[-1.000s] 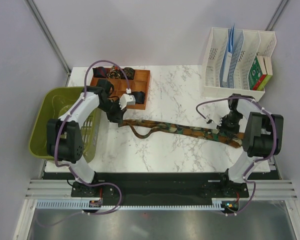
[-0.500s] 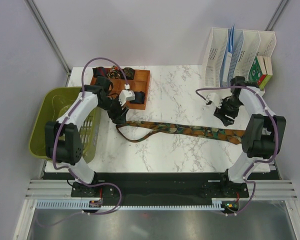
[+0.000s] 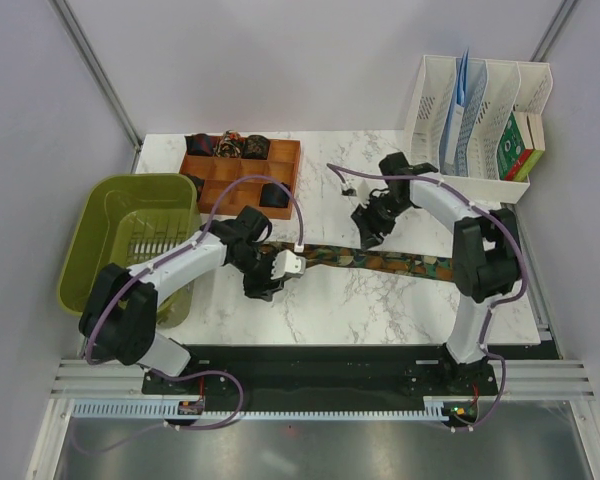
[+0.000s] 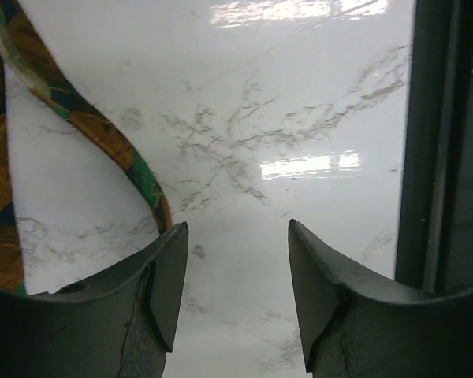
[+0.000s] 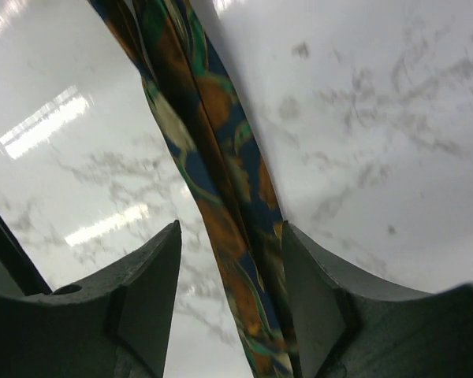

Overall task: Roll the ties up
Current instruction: Flatten out the tie at the center of the board.

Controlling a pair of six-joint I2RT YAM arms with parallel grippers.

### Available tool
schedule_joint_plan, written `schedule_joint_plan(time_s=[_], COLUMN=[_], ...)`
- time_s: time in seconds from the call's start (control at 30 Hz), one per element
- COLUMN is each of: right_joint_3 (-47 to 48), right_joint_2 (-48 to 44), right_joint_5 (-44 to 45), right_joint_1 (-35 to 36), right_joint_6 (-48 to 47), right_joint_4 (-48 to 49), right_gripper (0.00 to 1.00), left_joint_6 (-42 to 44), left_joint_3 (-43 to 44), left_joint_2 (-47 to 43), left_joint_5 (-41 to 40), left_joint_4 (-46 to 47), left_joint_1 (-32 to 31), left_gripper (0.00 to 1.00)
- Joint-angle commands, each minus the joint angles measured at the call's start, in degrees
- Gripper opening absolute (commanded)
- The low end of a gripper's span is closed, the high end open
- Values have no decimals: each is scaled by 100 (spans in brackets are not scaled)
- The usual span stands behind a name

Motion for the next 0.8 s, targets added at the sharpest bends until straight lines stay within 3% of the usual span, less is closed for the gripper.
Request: schedule_joint_plan(time_s=[0.0,0.27,0.43,0.53,0.57,0.67,0.77], right_joint_3=[423,475,643,634,591,380,117], right_joint_2=[510,1099,1468,1556,1565,1522,1373], right_joint_5=[-1105,-1150,-1212,-1239,-1230,-1212,-1379], right_joint_1=[377,870,1054,1229,1274,1423,1511], right_joint_6=[1530,2656,2824,2649,2605,2324,1972], right_joint_4=[1085,2412,2659,2651,2642,2598,2301], right_gripper=[59,57,53,46,36,14,2], left_joint_6=[-10,298,315,237,193,78,-167], left_joint_3=[-73,-284,-170,-56,-21,207,384], left_joint_2=[103,261,735,876,868,745,394], left_joint_5=[-599,-828,-1012,-1013,-925,-566,-179], left_joint_4=[1188,1690,1664,1646,1603,1234,908], left_joint_1=[-37,-55,-55,-64,-64,-73,-73], left_gripper=[59,58,54,36,27,17,12])
